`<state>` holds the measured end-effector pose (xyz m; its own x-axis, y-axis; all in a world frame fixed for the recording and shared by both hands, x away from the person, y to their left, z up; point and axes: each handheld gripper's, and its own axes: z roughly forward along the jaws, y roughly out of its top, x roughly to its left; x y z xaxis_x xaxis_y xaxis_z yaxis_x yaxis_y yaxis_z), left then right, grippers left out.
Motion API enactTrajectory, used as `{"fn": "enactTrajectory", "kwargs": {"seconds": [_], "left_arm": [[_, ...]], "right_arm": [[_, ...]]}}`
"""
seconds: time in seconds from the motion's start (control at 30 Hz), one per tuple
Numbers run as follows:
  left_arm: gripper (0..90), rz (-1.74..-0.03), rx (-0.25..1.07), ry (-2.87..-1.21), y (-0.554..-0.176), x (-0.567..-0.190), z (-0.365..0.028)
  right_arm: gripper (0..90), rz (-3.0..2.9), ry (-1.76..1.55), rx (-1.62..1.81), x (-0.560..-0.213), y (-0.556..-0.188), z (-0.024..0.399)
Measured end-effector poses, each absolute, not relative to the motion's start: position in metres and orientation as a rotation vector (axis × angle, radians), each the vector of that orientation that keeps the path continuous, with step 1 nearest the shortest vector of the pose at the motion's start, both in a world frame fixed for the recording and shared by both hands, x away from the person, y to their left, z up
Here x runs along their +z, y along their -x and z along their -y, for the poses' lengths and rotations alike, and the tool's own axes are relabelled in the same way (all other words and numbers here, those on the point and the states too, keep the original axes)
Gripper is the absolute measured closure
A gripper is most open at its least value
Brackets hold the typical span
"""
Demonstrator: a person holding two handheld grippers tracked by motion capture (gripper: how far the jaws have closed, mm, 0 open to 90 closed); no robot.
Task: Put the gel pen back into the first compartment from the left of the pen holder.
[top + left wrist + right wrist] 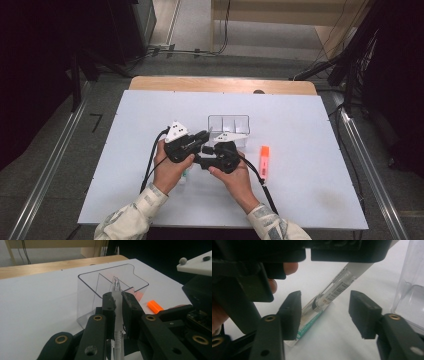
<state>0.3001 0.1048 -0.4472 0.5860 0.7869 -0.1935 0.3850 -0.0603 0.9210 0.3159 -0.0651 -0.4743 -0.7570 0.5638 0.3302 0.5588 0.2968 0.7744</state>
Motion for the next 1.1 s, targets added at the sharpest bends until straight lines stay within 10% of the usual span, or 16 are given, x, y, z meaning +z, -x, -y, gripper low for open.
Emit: {"fn": "enactTrajectory", "kwargs": {"seconds": [0.23,1.1], "left_arm": [[81.5,-0.991,0.441,-1.655,-0.299,-0.445,-0.106],[80.0,-0.979,0.450,-1.617,-0.291,-0.439,-0.108]], "right_arm": [[64.9,-2.566,-1.082,1.507,-0.475,-0.316,0.065],[77.5,-2.583,-1.242,1.545,-0.473,-0.323,0.078]]}}
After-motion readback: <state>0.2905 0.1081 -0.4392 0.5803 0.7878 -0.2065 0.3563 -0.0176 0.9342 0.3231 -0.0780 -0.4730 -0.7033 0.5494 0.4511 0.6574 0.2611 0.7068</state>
